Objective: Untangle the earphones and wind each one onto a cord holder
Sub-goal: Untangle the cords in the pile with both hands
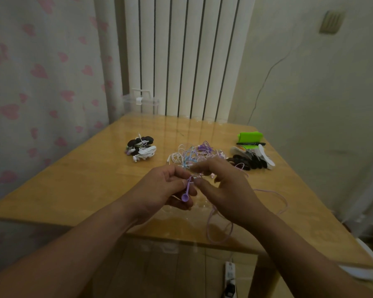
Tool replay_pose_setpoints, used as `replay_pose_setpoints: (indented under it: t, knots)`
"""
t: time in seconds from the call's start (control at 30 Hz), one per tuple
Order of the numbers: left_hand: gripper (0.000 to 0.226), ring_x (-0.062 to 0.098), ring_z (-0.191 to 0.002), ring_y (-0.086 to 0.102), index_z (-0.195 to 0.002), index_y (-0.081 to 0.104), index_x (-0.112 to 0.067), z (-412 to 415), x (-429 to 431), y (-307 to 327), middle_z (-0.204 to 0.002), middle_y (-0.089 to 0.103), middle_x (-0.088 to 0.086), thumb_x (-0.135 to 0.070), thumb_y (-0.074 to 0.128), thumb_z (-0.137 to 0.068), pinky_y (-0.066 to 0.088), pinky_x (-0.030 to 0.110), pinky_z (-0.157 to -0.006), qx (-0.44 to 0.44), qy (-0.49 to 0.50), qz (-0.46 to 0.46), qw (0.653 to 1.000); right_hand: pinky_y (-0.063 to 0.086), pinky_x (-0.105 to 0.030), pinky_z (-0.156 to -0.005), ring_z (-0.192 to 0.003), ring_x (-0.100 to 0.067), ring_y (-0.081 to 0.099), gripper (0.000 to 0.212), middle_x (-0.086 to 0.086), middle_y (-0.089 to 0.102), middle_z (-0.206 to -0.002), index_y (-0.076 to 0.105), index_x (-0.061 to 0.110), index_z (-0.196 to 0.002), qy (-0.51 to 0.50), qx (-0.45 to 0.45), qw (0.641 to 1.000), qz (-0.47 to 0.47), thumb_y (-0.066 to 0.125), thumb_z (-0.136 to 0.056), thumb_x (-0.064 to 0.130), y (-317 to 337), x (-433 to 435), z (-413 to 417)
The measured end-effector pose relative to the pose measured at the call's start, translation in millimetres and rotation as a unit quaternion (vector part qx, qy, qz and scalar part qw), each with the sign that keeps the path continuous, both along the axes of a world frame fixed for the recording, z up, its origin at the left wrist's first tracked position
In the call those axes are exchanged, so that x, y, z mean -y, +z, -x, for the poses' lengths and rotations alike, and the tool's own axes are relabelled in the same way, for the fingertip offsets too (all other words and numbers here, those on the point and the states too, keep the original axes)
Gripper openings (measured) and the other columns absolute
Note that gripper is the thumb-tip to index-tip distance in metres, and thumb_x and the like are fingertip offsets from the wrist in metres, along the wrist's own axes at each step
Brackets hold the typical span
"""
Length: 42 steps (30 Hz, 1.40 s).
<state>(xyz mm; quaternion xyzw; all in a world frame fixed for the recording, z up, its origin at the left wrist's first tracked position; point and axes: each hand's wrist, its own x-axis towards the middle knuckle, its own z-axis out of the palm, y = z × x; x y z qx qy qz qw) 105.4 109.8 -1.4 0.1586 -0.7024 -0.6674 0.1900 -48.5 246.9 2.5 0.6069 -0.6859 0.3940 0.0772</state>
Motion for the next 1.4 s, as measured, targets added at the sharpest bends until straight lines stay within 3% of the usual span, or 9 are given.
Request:
replay_pose_setpoints:
  t: [0.2,0.3,0.4,0.5,0.8,1.0,1.13,1.3,1.4]
  knots:
    - [0.015,0.026,-0.072,0.069,-0.117,0.061,0.002,-1.5,-1.0,1.7,-0.095,0.076,0.021,-0.005,0.054,-0.105,0.06,0.037,-0.068,0.014,-0.017,0.008,1.0,0.048,-0.015,-0.072,-0.089,-0.001,0.062,0.009,0.016,0.069,-0.09,0.072,0.026,-0.101,0.004,0.032,0.999,-0.024,0.073,-0.095,0.02,-0.5,8.5,-0.4]
    - [0.013,0.029,-0.087,0.074,-0.117,0.062,-0.008,-3.2,0.3,0.6,-0.103,0.077,0.015,-0.009,0.058,-0.105,0.064,0.045,-0.08,0.01,0.004,0.004,1.0,0.049,-0.02,-0.07,-0.084,-0.003,0.062,0.004,0.014,0.069,-0.085,0.071,0.023,-0.098,-0.001,0.031,0.999,-0.029,0.072,-0.096,0.02,-1.0,10.1,-1.2]
    - [0.008,0.02,-0.104,0.068,-0.101,0.067,-0.024,-2.9,7.6,-0.9,-0.109,0.071,0.004,-0.016,0.064,-0.101,0.059,0.044,-0.093,-0.008,0.086,0.178,0.98,0.05,-0.023,-0.069,-0.081,-0.003,0.061,0.002,0.015,0.067,-0.084,0.07,0.024,-0.097,-0.006,-0.001,1.0,-0.029,0.072,-0.096,0.022,-1.3,10.4,-0.9]
    - [0.012,0.011,-0.092,0.064,-0.087,0.067,-0.027,-3.6,10.3,2.8,-0.098,0.064,-0.007,-0.018,0.071,-0.094,0.056,0.037,-0.085,-0.015,0.083,0.326,0.942,0.051,-0.022,-0.069,-0.081,-0.002,0.061,0.003,0.015,0.066,-0.084,0.07,0.026,-0.097,0.001,-0.015,0.999,-0.039,0.072,-0.096,0.024,-0.7,9.2,-2.3]
    - [0.024,0.007,-0.073,0.062,-0.075,0.063,-0.038,-2.4,11.5,2.2,-0.077,0.065,-0.013,-0.021,0.075,-0.086,0.053,0.037,-0.065,0.029,0.077,0.44,0.894,0.053,-0.037,-0.068,-0.079,-0.008,0.056,0.005,0.009,0.064,-0.084,0.068,0.021,-0.092,-0.016,-0.095,0.994,-0.052,0.072,-0.091,0.023,-3.6,9.7,-10.4]
    - [0.015,0.011,-0.069,0.071,-0.078,0.069,-0.019,-1.3,10.3,4.5,-0.071,0.075,-0.004,-0.008,0.072,-0.088,0.06,0.044,-0.071,0.04,0.068,0.358,0.93,0.051,-0.037,-0.064,-0.078,-0.006,0.053,0.007,0.013,0.058,-0.08,0.063,0.027,-0.085,-0.019,-0.06,0.998,-0.019,0.066,-0.088,0.032,-9.0,11.8,-15.9]
    - [0.012,0.015,-0.07,0.077,-0.081,0.067,-0.009,-0.9,6.4,0.4,-0.074,0.075,0.005,-0.003,0.072,-0.089,0.064,0.038,-0.068,0.02,0.089,0.296,0.951,0.048,-0.033,-0.061,-0.078,-0.008,0.053,0.011,0.015,0.056,-0.084,0.058,0.027,-0.084,-0.02,-0.033,0.999,0.024,0.06,-0.086,0.038,-20.5,12.6,-24.5]
    - [0.008,0.032,-0.075,0.078,-0.088,0.063,-0.001,0.9,0.4,2.0,-0.079,0.075,0.019,0.0,0.069,-0.093,0.065,0.047,-0.075,-0.013,0.104,0.103,0.989,0.054,-0.045,-0.069,-0.078,-0.018,0.063,0.009,0.004,0.064,-0.08,0.063,0.019,-0.087,0.004,0.16,0.984,0.076,0.071,-0.091,0.017,-25.8,14.5,-26.3]
    - [0.006,0.04,-0.079,0.076,-0.089,0.063,-0.002,2.2,0.1,3.1,-0.08,0.075,0.021,-0.001,0.068,-0.093,0.062,0.053,-0.079,-0.002,0.095,0.082,0.992,0.056,-0.057,-0.067,-0.074,-0.022,0.068,0.01,-0.003,0.068,-0.08,0.06,0.016,-0.09,0.019,0.232,0.972,0.028,0.068,-0.093,0.01,-22.5,15.7,-22.2]
